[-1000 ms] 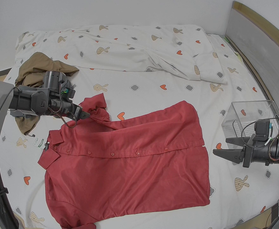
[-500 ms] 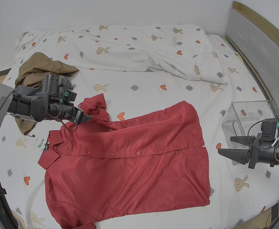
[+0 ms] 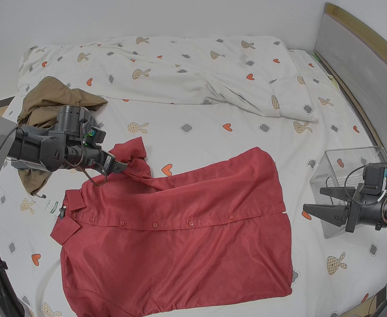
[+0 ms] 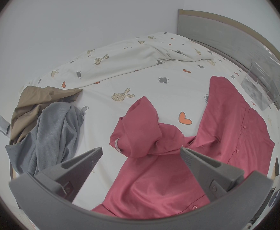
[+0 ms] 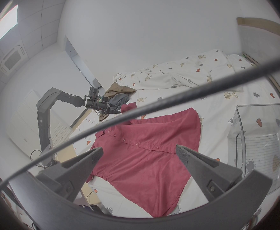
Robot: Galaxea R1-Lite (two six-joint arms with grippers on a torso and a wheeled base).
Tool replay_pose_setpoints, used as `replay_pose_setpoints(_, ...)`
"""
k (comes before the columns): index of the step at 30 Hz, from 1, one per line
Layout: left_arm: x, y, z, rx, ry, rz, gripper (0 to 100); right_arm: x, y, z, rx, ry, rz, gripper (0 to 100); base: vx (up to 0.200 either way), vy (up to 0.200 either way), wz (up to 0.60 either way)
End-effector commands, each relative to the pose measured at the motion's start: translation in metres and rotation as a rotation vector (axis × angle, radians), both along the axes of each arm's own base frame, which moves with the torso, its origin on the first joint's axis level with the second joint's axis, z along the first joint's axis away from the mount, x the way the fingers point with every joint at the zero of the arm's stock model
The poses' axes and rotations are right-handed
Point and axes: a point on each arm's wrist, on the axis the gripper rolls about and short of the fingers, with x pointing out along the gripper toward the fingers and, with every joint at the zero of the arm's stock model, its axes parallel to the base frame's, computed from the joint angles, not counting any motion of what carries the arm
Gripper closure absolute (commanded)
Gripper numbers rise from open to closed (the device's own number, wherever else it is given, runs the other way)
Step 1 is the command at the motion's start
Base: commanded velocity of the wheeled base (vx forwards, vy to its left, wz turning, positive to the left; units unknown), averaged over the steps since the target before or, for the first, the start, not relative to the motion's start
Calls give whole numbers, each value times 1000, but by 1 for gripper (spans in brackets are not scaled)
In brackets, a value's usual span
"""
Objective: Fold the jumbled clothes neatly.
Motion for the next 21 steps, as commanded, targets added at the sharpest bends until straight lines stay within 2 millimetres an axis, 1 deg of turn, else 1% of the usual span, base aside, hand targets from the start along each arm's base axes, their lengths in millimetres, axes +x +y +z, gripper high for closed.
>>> replay_pose_setpoints(1,-1,0,1,0,-3,-2,0,0,0,0,0,2,1,0,0,0,0)
replay_pose_setpoints(7,1,0,-1,4,-1,-5,0,0,0,0,0,2,1,0,0,0,0)
replay_pose_setpoints(8,6,-1,-4,8,0,-2,0,1,0,0,1,1,2,0,0,0,0)
replay_pose_setpoints(9,7,-1,-5,8,0,-2,0,1,0,0,1,1,2,0,0,0,0)
replay_pose_setpoints(10,16,-1,-9,9,-5,6,0,1,0,0,0,2,2,0,0,0,0)
replay_pose_setpoints(15,40,-3,-24,14,-13,16,0,0,1,0,1,1,4,0,0,0,0)
replay_pose_setpoints(16,45,-3,-25,13,-23,18,0,0,1,0,1,1,4,0,0,0,0)
replay_pose_setpoints(17,45,-3,-25,13,-23,18,0,0,1,0,1,1,4,0,0,0,0)
replay_pose_setpoints(18,53,-4,-25,11,-38,18,0,0,1,0,1,1,5,0,0,0,0)
replay_pose_setpoints(21,62,-5,-27,12,-33,18,0,0,1,0,0,1,4,0,0,0,0)
